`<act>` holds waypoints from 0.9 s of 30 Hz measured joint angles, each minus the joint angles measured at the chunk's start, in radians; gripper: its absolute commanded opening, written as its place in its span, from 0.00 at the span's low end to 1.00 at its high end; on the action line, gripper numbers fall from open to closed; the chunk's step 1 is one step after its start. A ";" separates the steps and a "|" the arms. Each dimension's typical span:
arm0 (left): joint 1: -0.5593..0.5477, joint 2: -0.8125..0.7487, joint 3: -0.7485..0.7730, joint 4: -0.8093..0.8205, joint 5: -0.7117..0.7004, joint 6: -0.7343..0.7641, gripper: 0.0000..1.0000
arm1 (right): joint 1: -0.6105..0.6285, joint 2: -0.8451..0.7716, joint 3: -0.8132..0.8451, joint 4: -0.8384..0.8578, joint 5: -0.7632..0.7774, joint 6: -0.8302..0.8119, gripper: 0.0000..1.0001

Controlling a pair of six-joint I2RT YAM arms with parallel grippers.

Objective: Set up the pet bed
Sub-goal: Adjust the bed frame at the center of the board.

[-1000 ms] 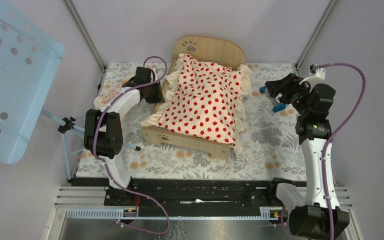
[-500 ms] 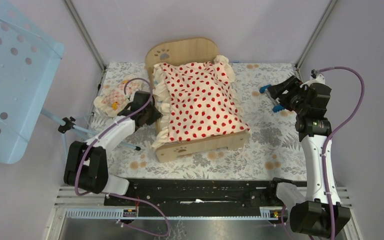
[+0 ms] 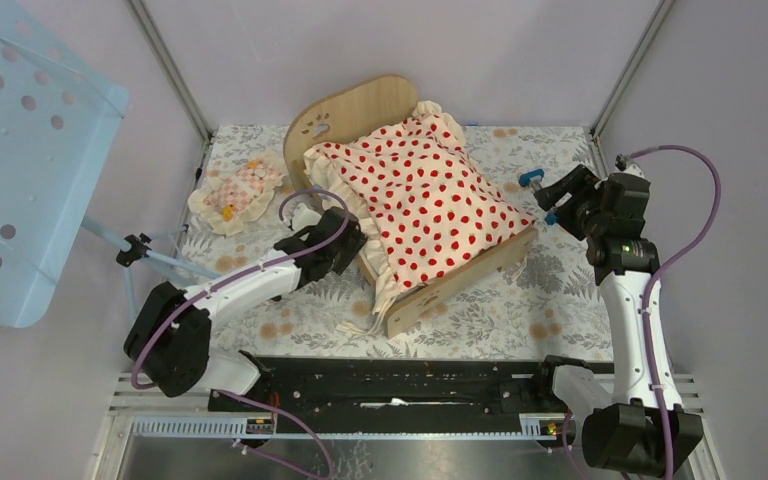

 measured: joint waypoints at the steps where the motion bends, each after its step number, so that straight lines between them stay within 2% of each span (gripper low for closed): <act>1: 0.000 -0.002 -0.001 0.011 0.002 -0.010 0.70 | 0.002 0.000 0.001 -0.020 0.010 0.002 0.76; 6: 0.004 -0.056 -0.001 0.037 0.002 -0.016 0.73 | 0.029 0.000 0.019 -0.126 0.065 0.024 0.76; 8: 0.004 -0.102 -0.001 0.028 0.002 0.010 0.73 | 0.085 -0.004 0.024 -0.168 0.114 0.045 0.76; 14: 0.004 -0.280 0.022 -0.032 -0.029 0.141 0.73 | 0.462 -0.058 -0.023 -0.258 0.296 0.195 0.73; 17: 0.004 -0.362 0.053 -0.072 -0.056 0.224 0.73 | 0.587 -0.076 -0.086 -0.291 0.360 0.291 0.72; 21: 0.004 -0.442 0.070 -0.098 -0.085 0.316 0.74 | 0.670 -0.060 -0.130 -0.312 0.407 0.381 0.72; 27: 0.004 -0.482 0.069 -0.136 -0.103 0.383 0.74 | 0.696 -0.010 -0.130 -0.291 0.438 0.438 0.67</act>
